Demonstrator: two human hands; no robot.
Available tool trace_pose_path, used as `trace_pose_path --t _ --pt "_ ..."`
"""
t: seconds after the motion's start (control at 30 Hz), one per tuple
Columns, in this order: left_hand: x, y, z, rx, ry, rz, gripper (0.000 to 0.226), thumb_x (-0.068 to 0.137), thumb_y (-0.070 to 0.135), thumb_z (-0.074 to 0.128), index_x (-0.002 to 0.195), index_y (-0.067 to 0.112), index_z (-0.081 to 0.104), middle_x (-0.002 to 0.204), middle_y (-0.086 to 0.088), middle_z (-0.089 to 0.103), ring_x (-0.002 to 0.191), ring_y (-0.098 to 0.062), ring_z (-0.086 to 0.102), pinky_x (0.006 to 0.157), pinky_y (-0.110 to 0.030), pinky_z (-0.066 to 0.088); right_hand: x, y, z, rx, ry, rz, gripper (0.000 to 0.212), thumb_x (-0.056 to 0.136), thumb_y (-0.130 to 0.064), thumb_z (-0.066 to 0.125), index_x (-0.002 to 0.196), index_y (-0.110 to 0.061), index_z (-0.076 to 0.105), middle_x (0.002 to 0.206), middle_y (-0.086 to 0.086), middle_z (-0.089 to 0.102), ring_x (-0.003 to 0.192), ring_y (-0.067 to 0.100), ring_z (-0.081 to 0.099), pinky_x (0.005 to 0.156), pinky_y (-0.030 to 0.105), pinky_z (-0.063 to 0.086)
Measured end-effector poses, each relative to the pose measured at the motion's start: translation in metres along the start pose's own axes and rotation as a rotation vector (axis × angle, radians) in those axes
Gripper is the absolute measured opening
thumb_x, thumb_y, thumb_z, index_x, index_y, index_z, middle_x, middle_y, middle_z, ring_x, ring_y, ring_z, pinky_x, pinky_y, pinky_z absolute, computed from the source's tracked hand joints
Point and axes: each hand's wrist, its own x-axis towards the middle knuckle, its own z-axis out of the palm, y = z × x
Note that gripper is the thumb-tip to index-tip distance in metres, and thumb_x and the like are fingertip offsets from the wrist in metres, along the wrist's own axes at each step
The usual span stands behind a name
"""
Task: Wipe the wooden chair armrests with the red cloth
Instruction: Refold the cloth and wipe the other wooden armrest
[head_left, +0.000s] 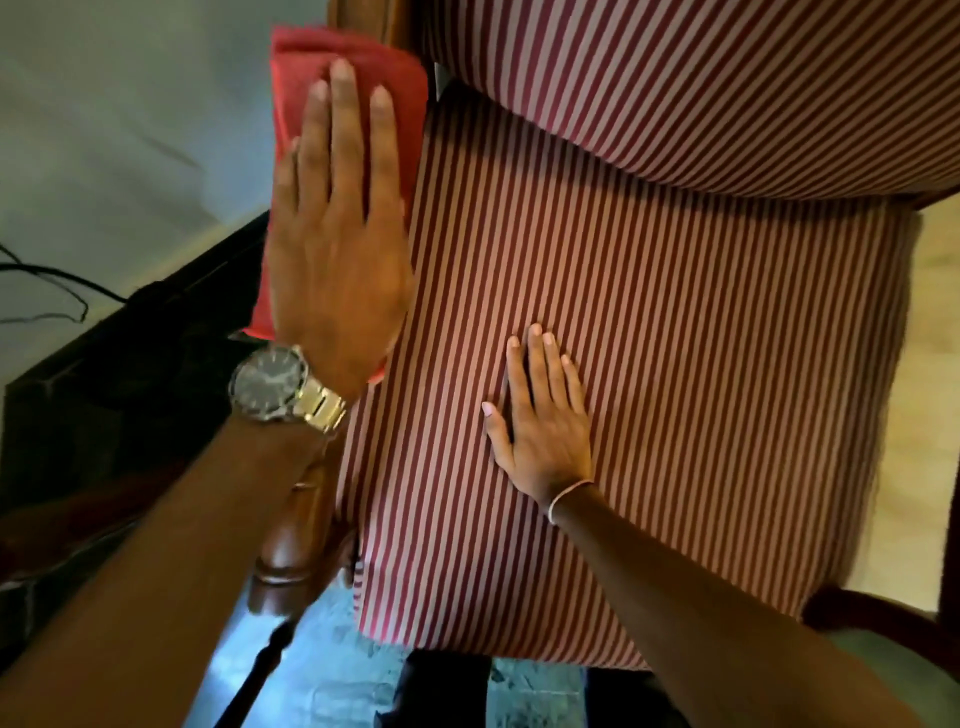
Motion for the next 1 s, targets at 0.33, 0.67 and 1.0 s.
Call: trace_pose_path --t 0.33,0.67,1.0 --pt "-0.05 -0.012 0.002 0.059 -0.014 0.102 0.063 0.108 0.025 0.035 0.163 0.008 0.011 0.171 -0.02 0.008 0.159 -0.037 0.009 0.128 -0.053 0.013 0.0 0.0 0.006 -0.015 0.005 0.016 0.07 0.107 -0.054 0.022 0.164 -0.013 0.019 0.173 0.014 0.015 0.162 0.027 0.013 0.132 0.048 0.017" --pt "-0.122 -0.019 -0.004 0.066 -0.103 0.105 0.06 0.108 0.031 0.026 0.161 0.003 0.019 0.169 -0.023 0.012 0.157 -0.04 0.015 0.126 -0.054 0.017 -0.001 0.001 0.008 -0.02 -0.001 0.01 0.072 0.106 -0.053 0.029 0.164 -0.013 0.016 0.174 0.014 0.012 0.162 0.026 0.009 0.133 0.047 0.012" --pt "-0.024 -0.008 -0.001 0.028 -0.026 0.079 0.062 0.109 0.02 0.034 0.163 0.009 0.007 0.172 -0.019 0.004 0.16 -0.035 0.005 0.13 -0.052 0.011 0.0 0.003 0.008 -0.011 0.001 -0.007 0.072 0.106 -0.053 0.028 0.164 -0.013 0.016 0.174 0.014 0.013 0.162 0.027 0.009 0.133 0.047 0.011"
